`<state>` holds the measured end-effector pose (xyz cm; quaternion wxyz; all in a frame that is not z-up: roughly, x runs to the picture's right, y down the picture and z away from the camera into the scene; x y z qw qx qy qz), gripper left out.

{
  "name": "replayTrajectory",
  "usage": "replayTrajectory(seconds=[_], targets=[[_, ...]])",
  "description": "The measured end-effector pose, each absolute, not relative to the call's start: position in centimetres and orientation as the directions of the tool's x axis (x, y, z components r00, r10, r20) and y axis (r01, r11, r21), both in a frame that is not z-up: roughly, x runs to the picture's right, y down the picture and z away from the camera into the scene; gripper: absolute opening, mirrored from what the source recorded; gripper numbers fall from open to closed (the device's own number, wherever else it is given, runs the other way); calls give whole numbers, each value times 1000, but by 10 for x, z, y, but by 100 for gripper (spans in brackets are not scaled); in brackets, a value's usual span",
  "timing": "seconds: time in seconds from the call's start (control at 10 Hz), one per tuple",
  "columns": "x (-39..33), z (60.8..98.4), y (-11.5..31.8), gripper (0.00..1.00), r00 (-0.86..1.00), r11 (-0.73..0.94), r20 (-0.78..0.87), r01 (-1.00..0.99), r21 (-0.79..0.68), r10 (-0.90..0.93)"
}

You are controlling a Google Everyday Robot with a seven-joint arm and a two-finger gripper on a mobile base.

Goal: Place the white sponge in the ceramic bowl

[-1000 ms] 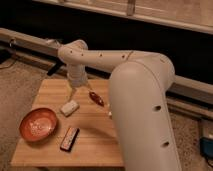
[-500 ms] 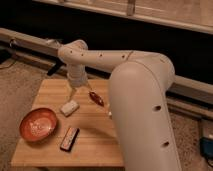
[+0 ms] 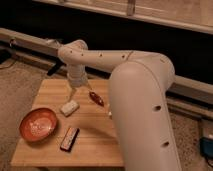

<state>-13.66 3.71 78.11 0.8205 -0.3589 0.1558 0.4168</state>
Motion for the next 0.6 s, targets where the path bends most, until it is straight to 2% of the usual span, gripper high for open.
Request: replayTrajectory(seconds=[0.3, 0.6], targets=[[-153, 796, 39, 80, 629, 431, -554, -777, -458, 546], [-199, 833, 37, 80, 656, 470, -535, -755, -457, 532]])
